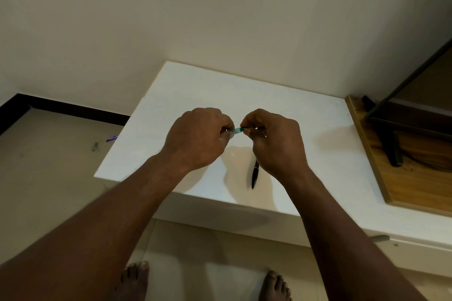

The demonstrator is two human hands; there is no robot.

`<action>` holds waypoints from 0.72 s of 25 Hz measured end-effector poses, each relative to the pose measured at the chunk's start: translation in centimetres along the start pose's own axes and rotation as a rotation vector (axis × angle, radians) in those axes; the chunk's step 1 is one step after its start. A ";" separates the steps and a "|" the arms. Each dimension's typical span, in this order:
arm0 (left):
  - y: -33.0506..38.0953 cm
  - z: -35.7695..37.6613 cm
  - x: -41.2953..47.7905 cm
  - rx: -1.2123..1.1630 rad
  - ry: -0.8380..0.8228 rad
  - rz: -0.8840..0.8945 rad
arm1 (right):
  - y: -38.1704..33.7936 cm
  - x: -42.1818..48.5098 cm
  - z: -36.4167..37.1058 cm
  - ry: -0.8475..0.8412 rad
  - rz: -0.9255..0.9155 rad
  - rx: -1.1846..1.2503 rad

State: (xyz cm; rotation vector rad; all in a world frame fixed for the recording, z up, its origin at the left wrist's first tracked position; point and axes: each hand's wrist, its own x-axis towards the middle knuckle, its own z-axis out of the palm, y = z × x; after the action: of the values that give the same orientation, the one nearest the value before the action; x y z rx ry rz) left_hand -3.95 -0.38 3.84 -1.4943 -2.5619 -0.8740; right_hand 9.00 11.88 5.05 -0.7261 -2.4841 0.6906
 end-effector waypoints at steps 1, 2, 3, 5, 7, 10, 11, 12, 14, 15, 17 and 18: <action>0.0 0.0 0.0 0.010 -0.008 0.003 | 0.0 0.0 0.0 -0.011 -0.031 -0.042; 0.0 0.0 -0.1 0.019 -0.016 0.005 | 0.0 0.0 0.0 -0.019 -0.058 -0.076; 0.0 0.0 -0.1 0.028 -0.026 0.007 | 0.0 0.0 0.1 -0.024 -0.079 -0.105; 0.0 0.0 -0.1 0.043 -0.038 0.012 | 0.1 -0.1 0.1 -0.026 -0.115 -0.158; 0.1 0.0 -0.2 0.056 -0.045 0.019 | 0.1 -0.2 0.2 -0.025 -0.148 -0.199; 0.1 0.0 -0.2 0.072 -0.054 0.025 | -0.1 -0.3 0.3 -0.019 -0.170 -0.222; 0.1 0.0 -0.2 0.073 -0.058 0.024 | -0.1 -0.3 0.4 -0.015 -0.175 -0.221; 0.1 -0.1 -0.2 0.074 -0.059 0.023 | -0.1 -0.3 0.4 -0.011 -0.179 -0.221; 0.2 -0.1 -0.2 0.076 -0.063 0.022 | 0.0 -0.3 0.5 -0.003 -0.194 -0.219; 0.2 0.0 -0.2 0.077 -0.065 0.021 | 0.0 -0.3 0.5 -0.001 -0.200 -0.216; 0.3 0.0 -0.2 0.082 -0.071 0.022 | 0.1 -0.4 0.6 -0.004 -0.194 -0.213; 0.3 0.0 -0.2 0.083 -0.072 0.022 | 0.1 -0.4 0.6 -0.007 -0.186 -0.213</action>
State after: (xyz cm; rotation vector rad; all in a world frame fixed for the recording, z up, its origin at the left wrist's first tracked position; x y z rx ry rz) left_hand -3.58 -0.46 3.93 -1.5553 -2.5915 -0.7151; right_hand 8.98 11.51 4.42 -0.5565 -2.6162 0.3655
